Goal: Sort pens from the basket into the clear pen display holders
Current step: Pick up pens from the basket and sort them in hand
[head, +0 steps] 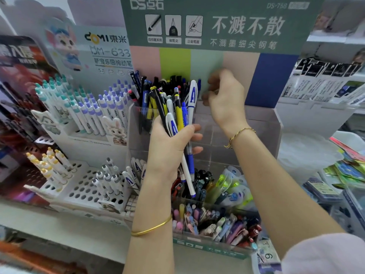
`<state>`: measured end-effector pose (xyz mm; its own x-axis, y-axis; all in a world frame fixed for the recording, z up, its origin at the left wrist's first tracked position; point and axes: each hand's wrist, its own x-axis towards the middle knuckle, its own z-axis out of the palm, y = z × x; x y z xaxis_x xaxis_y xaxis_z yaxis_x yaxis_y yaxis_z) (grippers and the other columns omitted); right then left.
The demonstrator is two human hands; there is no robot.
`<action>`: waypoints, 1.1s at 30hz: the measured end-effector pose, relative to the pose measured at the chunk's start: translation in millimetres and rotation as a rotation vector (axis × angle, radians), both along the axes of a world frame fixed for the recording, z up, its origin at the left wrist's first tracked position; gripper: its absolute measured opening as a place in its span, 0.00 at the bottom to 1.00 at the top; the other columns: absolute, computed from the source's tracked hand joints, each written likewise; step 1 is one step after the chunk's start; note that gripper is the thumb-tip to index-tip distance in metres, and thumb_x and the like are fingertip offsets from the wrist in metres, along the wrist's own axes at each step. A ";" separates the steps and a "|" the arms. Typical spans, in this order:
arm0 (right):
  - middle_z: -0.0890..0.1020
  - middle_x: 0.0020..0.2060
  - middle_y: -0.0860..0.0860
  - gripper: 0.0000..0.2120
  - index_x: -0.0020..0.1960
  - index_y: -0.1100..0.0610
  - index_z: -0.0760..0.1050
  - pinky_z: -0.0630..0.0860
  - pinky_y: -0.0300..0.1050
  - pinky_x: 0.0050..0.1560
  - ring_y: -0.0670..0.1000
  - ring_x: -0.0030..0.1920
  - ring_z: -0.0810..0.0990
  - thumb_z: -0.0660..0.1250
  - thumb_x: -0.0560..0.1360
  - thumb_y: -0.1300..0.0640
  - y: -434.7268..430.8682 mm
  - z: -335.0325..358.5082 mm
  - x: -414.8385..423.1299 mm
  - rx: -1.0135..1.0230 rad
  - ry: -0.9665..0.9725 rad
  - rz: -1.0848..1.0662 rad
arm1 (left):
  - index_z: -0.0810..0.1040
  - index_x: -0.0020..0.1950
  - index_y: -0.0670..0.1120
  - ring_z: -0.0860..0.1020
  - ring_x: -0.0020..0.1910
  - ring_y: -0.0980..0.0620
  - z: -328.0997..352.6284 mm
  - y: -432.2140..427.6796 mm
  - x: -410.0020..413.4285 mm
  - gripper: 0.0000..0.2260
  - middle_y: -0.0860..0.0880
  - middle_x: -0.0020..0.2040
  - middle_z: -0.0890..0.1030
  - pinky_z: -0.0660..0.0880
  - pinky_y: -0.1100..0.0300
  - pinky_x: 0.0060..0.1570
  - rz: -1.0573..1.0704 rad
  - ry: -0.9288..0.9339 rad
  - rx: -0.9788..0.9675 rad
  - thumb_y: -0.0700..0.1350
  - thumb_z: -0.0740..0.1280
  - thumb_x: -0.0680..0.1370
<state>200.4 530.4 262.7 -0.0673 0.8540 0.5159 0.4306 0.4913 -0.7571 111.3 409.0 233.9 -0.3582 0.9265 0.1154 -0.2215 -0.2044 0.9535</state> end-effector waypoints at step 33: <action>0.81 0.50 0.57 0.09 0.52 0.60 0.75 0.68 0.45 0.42 0.59 0.50 0.77 0.69 0.75 0.56 0.0 4.0 8.4 0.056 -0.321 -0.248 | 0.73 0.54 0.45 0.82 0.36 0.54 -3.2 13.6 11.6 0.09 0.44 0.47 0.78 0.78 0.61 0.31 -0.010 -0.020 -0.071 0.34 0.66 0.77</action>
<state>208.8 530.4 266.6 -0.0276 0.8356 0.5486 0.7512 0.3794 -0.5401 122.9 422.6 230.7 -0.3508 0.9355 0.0419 -0.2421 -0.1338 0.9610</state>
